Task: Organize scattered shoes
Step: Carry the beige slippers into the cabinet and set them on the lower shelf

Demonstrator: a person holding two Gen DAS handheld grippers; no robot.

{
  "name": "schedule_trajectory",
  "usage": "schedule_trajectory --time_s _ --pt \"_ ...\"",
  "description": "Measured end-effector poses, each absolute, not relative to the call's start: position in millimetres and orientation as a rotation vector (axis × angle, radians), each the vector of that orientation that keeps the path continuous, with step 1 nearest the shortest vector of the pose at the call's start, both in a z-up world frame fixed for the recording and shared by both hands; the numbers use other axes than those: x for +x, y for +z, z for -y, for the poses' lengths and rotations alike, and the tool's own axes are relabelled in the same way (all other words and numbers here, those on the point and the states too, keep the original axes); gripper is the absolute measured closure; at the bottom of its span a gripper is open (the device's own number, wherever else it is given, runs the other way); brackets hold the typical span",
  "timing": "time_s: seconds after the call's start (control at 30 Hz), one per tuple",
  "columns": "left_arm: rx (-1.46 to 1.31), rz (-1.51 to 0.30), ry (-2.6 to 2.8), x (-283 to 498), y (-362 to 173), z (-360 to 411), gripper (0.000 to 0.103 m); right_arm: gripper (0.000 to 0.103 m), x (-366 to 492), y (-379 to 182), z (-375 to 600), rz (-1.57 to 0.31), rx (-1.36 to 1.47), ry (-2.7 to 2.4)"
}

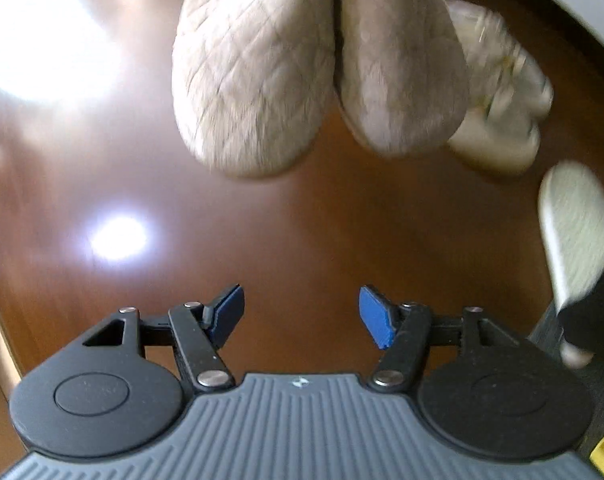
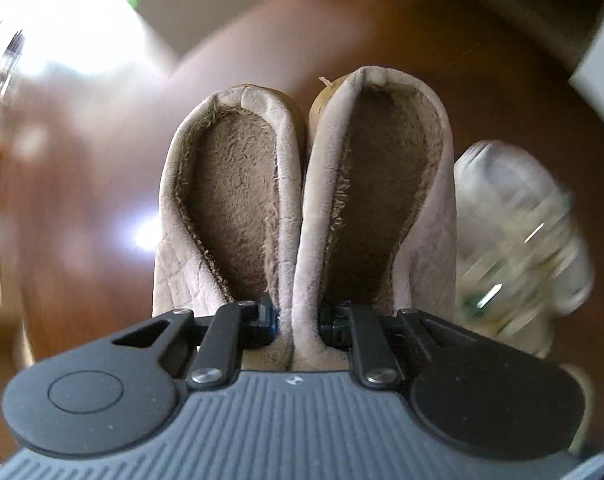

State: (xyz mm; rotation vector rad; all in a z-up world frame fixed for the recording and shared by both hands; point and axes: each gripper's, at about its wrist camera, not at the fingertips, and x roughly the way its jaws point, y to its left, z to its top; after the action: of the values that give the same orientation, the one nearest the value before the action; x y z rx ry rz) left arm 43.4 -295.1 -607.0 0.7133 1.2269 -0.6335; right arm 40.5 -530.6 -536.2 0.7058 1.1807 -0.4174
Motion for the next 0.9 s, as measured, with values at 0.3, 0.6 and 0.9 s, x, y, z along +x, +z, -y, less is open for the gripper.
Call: schedule_trajectory --time_s 0.3,0.6,0.9 --pt "0.755 -0.931 -0.854 143 -615 457 0.032 0.089 112 -545 700 -0.929 0.787 -0.799" --pt "0.935 -0.627 -1.245 225 -686 558 0.032 0.088 160 -603 792 -0.734 0.829 -1.079" --pt "1.000 -0.293 -1.577 277 -741 607 0.032 0.075 168 -650 819 -0.592 0.650 -1.159"
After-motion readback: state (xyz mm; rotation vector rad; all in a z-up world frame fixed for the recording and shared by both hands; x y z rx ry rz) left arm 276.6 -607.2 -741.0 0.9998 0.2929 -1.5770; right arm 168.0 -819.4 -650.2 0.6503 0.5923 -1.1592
